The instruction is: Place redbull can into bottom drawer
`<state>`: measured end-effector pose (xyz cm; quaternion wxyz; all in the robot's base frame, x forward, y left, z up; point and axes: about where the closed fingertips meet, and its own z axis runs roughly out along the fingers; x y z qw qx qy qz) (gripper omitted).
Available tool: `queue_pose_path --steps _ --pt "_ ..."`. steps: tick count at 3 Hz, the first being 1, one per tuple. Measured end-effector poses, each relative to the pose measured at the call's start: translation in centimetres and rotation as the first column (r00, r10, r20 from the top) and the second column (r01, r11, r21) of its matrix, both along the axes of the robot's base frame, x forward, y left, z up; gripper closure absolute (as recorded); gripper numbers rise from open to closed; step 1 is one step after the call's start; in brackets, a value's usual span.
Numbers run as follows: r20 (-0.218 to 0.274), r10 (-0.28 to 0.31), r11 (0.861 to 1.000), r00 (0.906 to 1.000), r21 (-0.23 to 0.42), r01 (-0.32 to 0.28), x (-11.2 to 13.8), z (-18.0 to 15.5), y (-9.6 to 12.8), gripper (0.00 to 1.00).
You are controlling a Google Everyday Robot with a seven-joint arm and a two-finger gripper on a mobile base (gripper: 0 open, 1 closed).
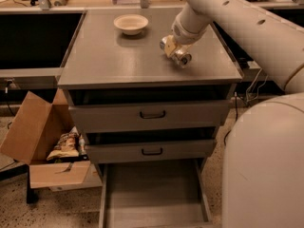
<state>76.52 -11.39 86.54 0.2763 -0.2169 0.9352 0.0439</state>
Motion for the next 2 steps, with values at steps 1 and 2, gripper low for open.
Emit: queue_pose_path --steps 1,2 --pt "0.045 0.126 0.992 0.9910 -0.035 -0.125 -3.82 1.39 -0.91 1.00" --pt "0.045 0.126 0.992 0.9910 -0.035 -0.125 -3.82 1.39 -0.91 1.00"
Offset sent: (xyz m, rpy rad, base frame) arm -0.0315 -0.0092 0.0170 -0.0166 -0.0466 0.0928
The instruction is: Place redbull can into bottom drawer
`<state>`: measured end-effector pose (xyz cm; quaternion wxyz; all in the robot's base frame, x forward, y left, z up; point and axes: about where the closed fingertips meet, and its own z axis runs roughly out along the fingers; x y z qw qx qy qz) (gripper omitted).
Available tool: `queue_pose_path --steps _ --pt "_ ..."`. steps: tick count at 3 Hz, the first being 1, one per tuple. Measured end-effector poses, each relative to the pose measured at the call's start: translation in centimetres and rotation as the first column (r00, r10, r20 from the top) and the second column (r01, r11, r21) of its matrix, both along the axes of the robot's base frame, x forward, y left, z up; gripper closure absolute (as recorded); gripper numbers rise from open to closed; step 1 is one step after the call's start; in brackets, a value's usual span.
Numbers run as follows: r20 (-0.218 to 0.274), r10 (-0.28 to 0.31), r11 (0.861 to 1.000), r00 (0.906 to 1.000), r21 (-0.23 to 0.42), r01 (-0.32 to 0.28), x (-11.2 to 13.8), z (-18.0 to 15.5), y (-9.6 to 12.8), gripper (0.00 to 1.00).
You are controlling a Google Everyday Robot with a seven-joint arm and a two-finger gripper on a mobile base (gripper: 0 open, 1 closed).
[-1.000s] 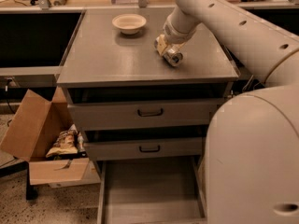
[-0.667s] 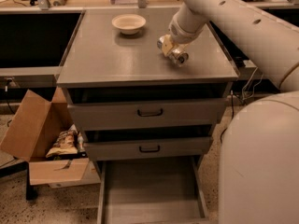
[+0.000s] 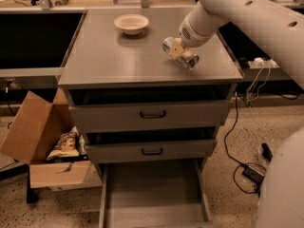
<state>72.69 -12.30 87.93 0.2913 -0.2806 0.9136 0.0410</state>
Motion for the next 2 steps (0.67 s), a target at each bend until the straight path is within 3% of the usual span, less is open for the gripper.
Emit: queue_pose_path --steps 1,2 --pt "-0.013 0.070 0.997 0.9975 0.024 -0.070 -0.4 -0.1 0.5 1.00" --pt "0.010 0.226 0.973 0.9740 0.032 -0.227 -3.7 0.4 1.2 1.00"
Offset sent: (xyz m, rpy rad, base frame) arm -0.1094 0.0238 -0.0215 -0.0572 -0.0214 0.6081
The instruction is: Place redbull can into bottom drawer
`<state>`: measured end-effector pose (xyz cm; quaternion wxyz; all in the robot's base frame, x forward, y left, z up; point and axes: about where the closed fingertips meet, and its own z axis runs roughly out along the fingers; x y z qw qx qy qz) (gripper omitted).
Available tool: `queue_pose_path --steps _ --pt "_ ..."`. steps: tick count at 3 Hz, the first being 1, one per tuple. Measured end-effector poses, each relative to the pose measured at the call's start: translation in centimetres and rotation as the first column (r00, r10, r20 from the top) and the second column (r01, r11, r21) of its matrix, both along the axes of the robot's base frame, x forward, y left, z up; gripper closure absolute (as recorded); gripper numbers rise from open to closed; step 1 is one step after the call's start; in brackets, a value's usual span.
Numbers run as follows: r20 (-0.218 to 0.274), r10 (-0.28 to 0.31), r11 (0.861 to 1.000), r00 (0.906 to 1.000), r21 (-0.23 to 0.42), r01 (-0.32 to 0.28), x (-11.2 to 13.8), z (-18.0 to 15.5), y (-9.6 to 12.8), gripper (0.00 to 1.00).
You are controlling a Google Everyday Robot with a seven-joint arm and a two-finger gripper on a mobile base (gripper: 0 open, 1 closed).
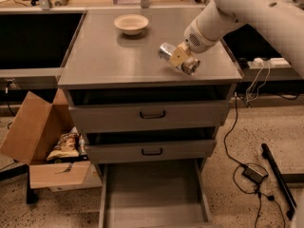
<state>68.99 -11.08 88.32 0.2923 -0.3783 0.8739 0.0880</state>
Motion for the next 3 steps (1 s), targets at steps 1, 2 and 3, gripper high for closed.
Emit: queue_pose_path --steps 1,2,3 --pt "0.041 0.169 0.985 0.9848 -0.044 -0.167 -5.8 -1.6 0.2 1.00" --pt "0.006 0.317 0.940 0.9485 -0.137 -0.313 -10.7 -6.6 -0.6 1.00" --pt "-0.090 0.411 0.884 0.9074 -0.203 -0.420 -13.6 -11.9 -1.5 1.00"
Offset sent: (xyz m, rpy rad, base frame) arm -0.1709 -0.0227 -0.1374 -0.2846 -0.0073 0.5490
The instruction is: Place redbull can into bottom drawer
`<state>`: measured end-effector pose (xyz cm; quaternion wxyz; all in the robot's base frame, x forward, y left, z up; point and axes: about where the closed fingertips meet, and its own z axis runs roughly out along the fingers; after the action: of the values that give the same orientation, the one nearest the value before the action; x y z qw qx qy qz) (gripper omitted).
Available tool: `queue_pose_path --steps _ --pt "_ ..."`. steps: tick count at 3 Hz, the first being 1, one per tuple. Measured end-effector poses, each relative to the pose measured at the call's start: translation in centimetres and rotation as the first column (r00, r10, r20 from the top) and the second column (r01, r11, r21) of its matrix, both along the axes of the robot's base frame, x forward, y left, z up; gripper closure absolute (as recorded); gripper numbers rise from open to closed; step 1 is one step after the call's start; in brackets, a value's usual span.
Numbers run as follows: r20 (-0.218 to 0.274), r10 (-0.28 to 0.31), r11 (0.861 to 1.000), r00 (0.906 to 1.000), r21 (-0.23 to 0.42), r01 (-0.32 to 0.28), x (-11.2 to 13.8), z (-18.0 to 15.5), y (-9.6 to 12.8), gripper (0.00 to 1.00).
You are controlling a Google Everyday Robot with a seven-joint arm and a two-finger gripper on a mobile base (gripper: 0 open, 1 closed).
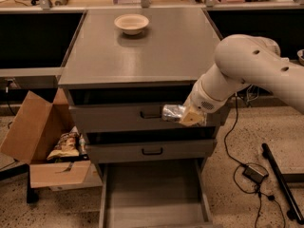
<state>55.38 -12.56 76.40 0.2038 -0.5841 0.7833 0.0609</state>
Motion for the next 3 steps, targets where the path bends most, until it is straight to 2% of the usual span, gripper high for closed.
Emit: queue_pose_path --steps 1,2,3 --pt "0.000 0.000 1.000 1.0000 0.000 0.000 0.0 0.0 0.0 1.00" --pt "-0.111 -0.035 0.999 0.9932 -0.039 0.031 -0.5 -7.5 -0.7 1.00" --pt "-0.175 -0.061 0.996 0.9827 -0.073 0.049 -2.1 -15.1 -1.7 1.00"
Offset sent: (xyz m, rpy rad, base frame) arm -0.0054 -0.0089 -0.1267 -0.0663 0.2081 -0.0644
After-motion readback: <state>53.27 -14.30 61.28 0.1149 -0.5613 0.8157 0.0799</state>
